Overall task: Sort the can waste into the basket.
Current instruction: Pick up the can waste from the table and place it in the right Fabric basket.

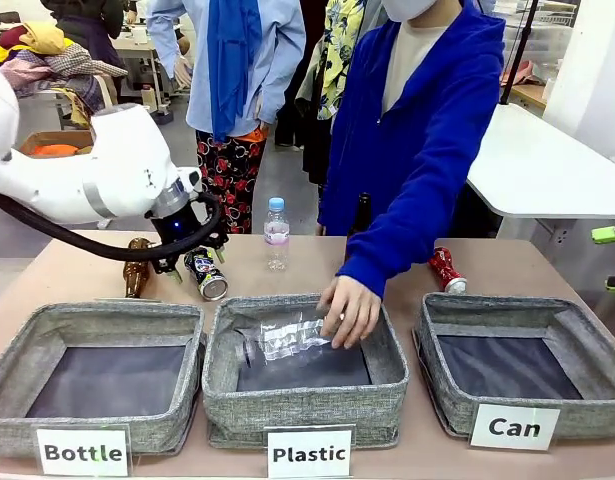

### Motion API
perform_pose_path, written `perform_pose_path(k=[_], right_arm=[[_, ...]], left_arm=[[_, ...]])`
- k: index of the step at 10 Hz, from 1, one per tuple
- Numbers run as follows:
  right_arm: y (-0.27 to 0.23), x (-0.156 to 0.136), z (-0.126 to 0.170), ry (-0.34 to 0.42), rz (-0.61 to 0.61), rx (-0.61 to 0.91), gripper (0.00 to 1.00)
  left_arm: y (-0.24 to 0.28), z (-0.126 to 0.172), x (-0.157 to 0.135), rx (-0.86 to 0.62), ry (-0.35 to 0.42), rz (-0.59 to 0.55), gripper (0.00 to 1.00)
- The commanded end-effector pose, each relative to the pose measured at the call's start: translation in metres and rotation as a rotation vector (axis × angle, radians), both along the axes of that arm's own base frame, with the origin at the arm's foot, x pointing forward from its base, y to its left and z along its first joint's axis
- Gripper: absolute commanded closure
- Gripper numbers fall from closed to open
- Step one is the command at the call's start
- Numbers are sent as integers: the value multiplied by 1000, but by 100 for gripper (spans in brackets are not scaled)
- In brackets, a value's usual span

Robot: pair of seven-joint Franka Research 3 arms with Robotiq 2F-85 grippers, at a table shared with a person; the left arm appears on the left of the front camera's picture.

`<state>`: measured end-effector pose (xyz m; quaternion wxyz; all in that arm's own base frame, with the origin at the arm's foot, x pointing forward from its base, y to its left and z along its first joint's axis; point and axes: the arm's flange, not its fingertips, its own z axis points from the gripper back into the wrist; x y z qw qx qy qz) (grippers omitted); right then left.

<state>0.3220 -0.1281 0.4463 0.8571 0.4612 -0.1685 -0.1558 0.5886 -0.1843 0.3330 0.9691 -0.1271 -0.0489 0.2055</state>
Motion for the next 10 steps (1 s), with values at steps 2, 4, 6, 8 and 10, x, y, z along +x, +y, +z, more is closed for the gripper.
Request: perform_pose_path(k=[2,4,6,8,10], right_arm=[[-1,3,1,-35,8,14,0],[-1,3,1,-35,8,14,0],[-1,3,1,-35,8,14,0],[-1,3,1,-35,8,14,0],[-1,3,1,-35,8,14,0]], left_arm=[[-4,-18,20,84,-58,115,0],[-3,-25,22,70,-64,104,0],[-2,-23,21,75,-57,83,59],[0,-23,17,70,-67,82,100],[0,-22,17,74,-65,76,100]])
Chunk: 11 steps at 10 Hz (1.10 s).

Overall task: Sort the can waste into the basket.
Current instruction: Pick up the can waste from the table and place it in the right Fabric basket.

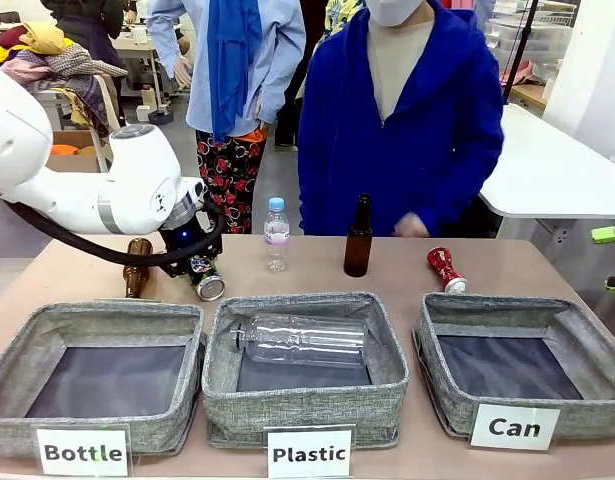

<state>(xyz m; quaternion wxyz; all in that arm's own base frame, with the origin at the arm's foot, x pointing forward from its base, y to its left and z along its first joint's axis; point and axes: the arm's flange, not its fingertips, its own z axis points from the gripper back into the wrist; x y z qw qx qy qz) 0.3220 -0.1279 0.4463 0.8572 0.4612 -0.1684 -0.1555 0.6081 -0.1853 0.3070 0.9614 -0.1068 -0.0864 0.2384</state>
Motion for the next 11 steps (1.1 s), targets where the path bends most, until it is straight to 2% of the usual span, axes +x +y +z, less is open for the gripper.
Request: perform_pose_path(k=[1,2,3,6,9,10,11], right_arm=[[-2,3,1,-34,7,15,0],[-2,3,1,-34,7,15,0],[-2,3,1,-34,7,15,0],[-2,3,1,-34,7,15,0],[-2,3,1,-34,7,15,0],[-2,3,1,-34,7,15,0],[-2,3,1,-34,7,15,0]], left_arm=[[2,4,-5,21,-12,-2,85],[2,5,-6,14,-12,-4,94],[3,5,-6,11,-13,-4,100],[11,19,-17,-26,-27,-31,100],[49,85,-55,-124,-115,-140,100],[64,110,-75,-159,-125,-221,100],[82,136,-106,-186,-76,-385,100]])
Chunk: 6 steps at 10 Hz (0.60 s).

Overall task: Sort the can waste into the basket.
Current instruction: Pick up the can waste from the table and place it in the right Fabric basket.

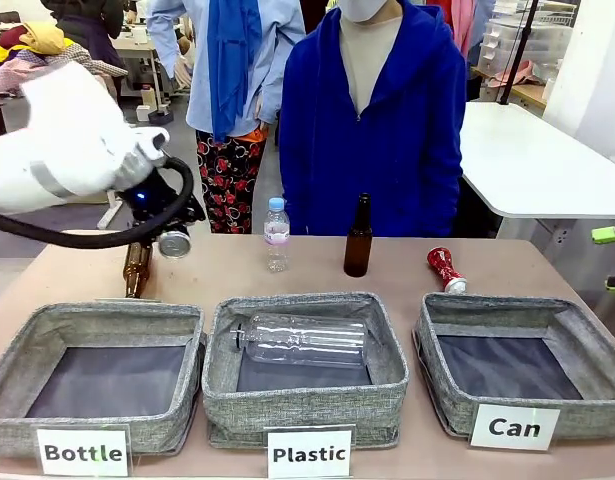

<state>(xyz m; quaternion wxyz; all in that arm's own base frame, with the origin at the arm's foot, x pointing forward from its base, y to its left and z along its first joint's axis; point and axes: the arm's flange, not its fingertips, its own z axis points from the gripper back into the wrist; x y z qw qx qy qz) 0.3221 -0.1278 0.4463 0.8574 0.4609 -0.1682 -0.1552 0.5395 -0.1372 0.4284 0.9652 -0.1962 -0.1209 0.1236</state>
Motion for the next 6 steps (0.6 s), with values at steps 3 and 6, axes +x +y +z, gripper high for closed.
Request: perform_pose_path(k=[3,6], right_arm=[[-2,3,1,-35,7,15,0],[-2,3,1,-35,7,15,0]], left_arm=[[74,45,-141,60,3,-796,100],[63,46,-151,18,49,-672,100]])
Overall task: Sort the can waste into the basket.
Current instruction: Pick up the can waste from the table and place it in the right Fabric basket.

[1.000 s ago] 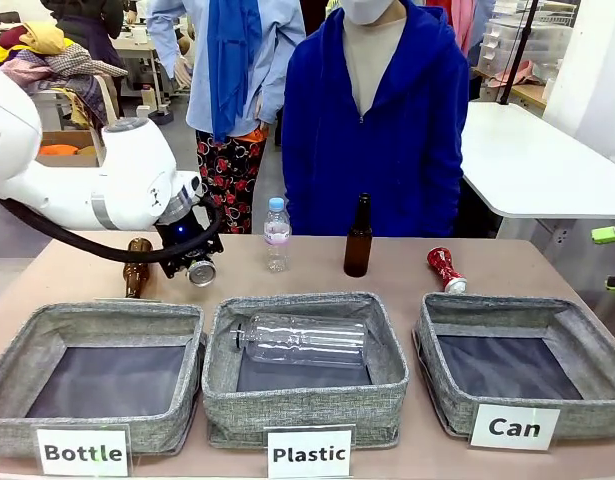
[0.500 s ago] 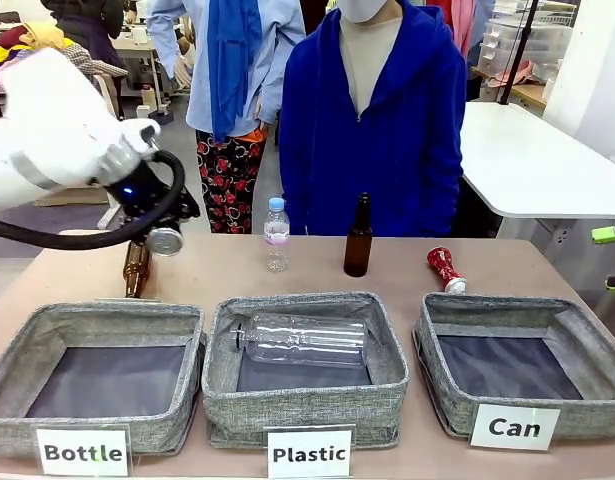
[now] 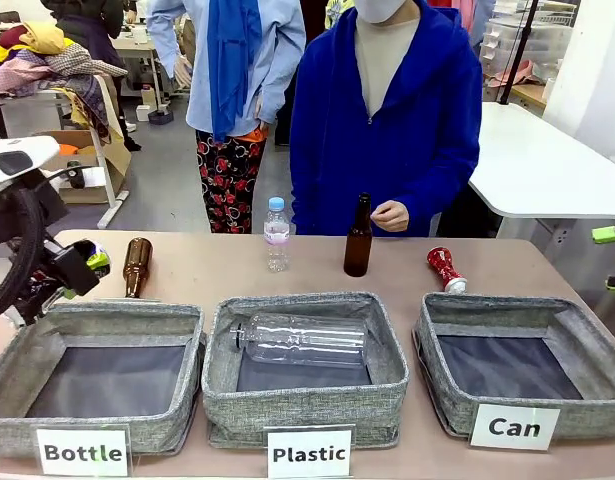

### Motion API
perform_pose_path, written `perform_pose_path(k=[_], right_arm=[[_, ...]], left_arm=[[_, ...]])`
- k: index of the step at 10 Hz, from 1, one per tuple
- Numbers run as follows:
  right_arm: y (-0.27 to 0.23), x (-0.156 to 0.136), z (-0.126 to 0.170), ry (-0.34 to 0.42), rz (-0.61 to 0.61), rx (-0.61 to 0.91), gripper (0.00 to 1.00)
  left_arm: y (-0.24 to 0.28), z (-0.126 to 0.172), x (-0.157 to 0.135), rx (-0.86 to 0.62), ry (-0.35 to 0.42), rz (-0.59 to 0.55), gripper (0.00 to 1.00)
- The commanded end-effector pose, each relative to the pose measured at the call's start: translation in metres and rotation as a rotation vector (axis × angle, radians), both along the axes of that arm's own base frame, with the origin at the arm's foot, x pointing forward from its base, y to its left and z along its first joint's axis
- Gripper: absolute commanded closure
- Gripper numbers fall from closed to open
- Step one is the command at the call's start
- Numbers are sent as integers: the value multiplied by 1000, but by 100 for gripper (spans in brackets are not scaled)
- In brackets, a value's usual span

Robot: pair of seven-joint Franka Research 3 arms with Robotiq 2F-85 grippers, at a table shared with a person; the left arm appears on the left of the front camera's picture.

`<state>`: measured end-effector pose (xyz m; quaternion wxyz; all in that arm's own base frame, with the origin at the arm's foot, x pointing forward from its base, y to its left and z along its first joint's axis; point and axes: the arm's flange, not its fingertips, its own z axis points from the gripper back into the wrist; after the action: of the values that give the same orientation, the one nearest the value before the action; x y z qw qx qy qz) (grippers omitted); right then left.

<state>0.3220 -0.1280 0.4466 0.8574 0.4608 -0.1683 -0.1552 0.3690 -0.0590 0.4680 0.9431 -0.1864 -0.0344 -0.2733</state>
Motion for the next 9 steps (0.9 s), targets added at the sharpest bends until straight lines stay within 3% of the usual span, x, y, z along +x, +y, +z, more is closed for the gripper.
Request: perform_pose_path(k=[1,3,4,5,7,9], right_arm=[[-1,3,0,-35,7,15,0],[-1,3,0,-35,7,15,0],[0,0,0,0,0,0,0],[-10,-3,19,-3,-69,-124,0],[-42,-34,40,70,8,-154,0],[-77,-55,48,28,-103,-160,0]], left_arm=[[-15,7,19,-48,57,145,100],[-15,7,19,-48,57,145,100],[-7,2,10,-20,43,90,100],[-53,8,18,-32,-57,-29,100],[-158,33,24,-66,-234,-262,100],[-224,45,17,-18,-297,-427,100]])
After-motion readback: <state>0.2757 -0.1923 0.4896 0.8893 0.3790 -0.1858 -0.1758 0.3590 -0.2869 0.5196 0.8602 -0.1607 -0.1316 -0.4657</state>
